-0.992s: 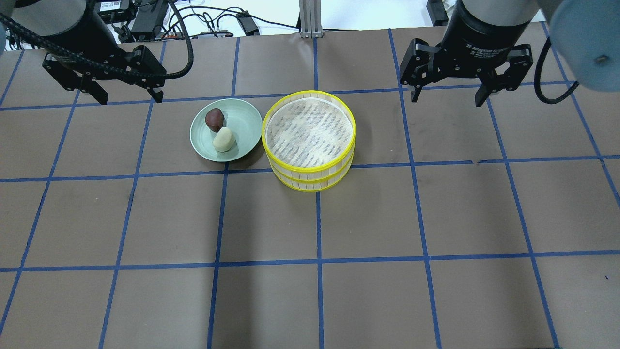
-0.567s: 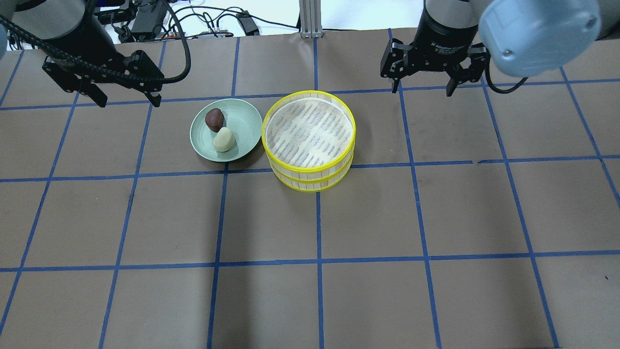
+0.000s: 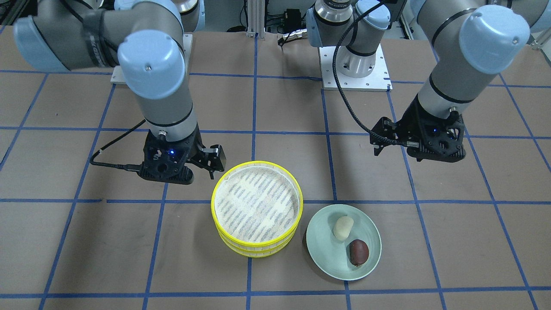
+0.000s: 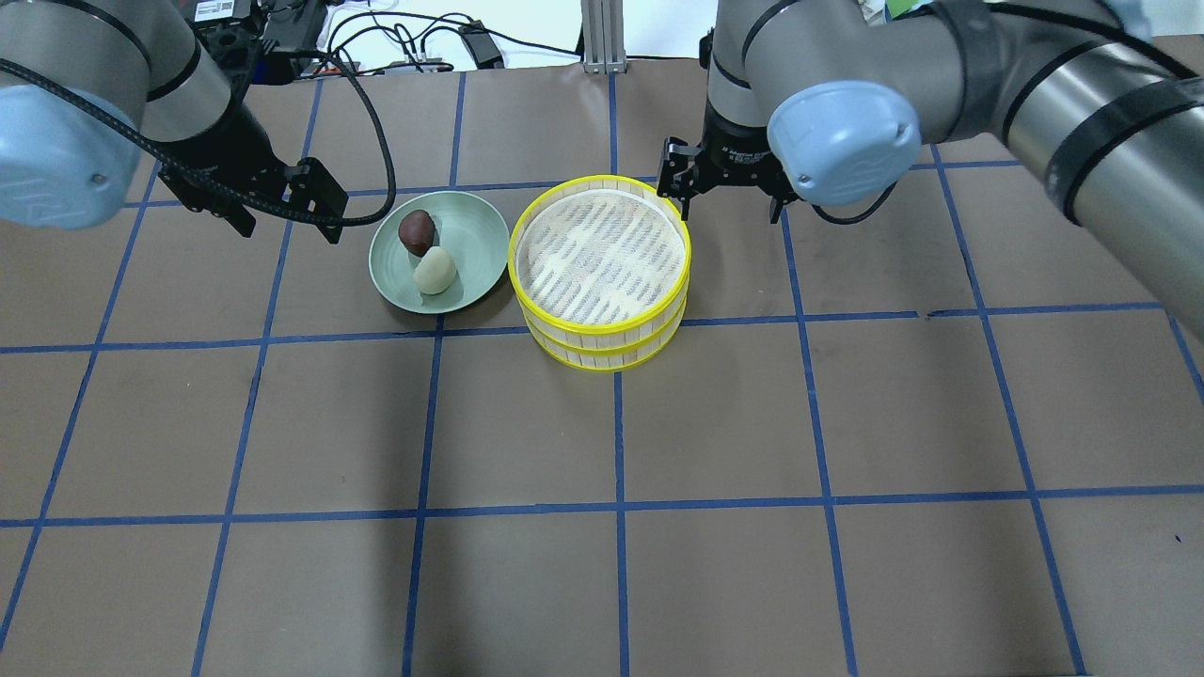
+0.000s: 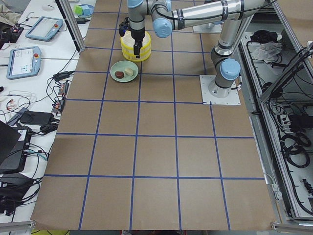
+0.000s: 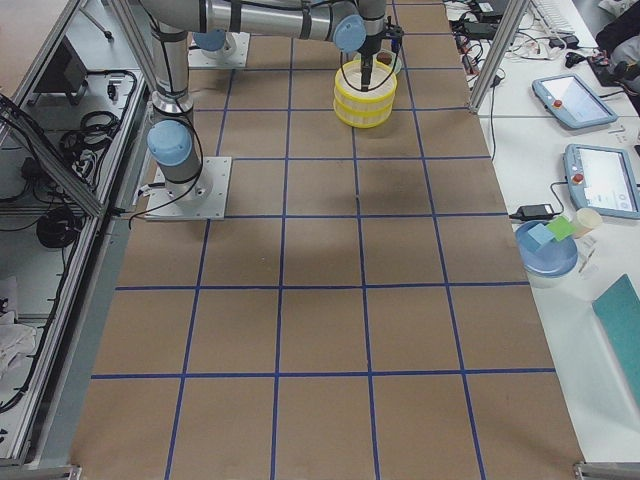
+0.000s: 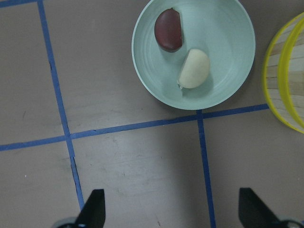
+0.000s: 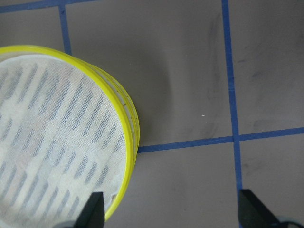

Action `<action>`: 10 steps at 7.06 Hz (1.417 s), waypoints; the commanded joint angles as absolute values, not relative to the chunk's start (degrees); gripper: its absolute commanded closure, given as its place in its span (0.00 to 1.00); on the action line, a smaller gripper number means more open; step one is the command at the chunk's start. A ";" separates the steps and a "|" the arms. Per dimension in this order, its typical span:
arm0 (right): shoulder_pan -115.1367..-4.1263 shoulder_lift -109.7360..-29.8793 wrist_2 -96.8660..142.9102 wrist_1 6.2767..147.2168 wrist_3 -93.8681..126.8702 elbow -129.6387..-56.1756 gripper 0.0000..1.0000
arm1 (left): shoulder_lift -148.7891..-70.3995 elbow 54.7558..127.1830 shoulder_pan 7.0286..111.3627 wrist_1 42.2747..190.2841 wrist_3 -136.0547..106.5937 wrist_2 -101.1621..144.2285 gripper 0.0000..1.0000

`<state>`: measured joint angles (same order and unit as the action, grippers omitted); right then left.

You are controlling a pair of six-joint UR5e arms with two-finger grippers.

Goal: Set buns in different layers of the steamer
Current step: 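Move left gripper to the white bun while right gripper reaches the steamer rim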

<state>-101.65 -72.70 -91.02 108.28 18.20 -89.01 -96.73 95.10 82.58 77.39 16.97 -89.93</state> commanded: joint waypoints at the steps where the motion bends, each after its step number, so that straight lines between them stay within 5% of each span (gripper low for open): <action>1: -102.13 -69.97 -90.97 112.76 19.25 -91.75 0.00 | -100.53 96.06 82.62 74.01 19.68 -89.48 0.00; 3: -103.62 -68.30 -91.14 112.68 22.57 -91.93 0.09 | -105.62 96.15 82.71 67.80 23.70 -83.34 0.00; 5: -103.80 -67.76 -91.05 112.76 22.50 -91.93 0.40 | -109.84 96.15 82.71 63.74 30.11 -81.57 0.00; 6: -103.80 -67.42 -91.05 112.94 22.50 -91.93 0.40 | -111.60 96.15 82.88 62.42 30.49 -81.48 0.02; 8: -103.80 -67.24 -91.05 113.55 22.33 -91.93 0.67 | -114.94 96.24 83.06 59.95 30.59 -76.22 0.08; 10: -103.80 -67.41 -91.05 113.47 22.15 -91.93 0.79 | -117.67 96.15 83.14 58.98 30.76 -76.20 0.09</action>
